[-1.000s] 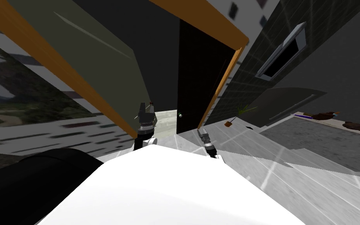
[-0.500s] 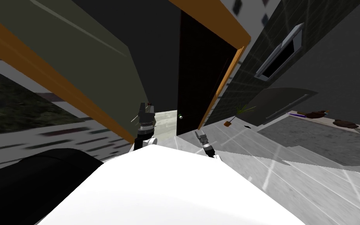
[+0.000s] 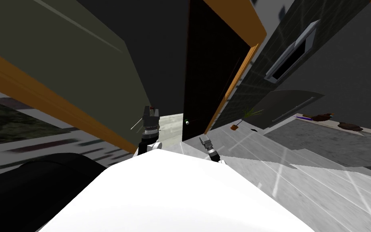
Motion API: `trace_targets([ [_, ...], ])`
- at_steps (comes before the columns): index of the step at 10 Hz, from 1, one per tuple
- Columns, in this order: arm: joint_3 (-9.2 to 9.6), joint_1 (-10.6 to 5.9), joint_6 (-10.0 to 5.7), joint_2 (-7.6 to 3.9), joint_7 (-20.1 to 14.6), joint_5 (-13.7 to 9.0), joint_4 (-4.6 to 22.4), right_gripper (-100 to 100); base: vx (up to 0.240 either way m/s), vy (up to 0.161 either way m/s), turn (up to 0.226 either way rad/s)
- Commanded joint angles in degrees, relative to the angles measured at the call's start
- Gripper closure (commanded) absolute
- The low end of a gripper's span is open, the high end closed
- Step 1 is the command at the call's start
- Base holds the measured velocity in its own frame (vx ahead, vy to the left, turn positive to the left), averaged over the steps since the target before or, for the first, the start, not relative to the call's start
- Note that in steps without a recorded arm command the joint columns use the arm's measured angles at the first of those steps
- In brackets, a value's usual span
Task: Push the door open
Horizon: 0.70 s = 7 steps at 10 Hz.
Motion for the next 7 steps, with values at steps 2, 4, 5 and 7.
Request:
trace_targets([
  [2, -0.58, -0.87, -1.44, 0.14, 1.7, 2.3, 3.1, -100, 0.085, 0.084, -0.068],
  [4, -0.88, -1.38, -2.18, 0.27, 2.6, 3.5, 4.7, -100, 0.104, 0.075, -0.036],
  [5, -1.18, -1.89, -2.91, 0.4, 3.5, 4.7, 6.4, -100, 0.124, 0.076, -0.059],
  [7, -1.69, -2.76, -4.15, 0.67, 5.1, 6.7, 9.2, -100, 0.139, 0.118, -0.076],
])
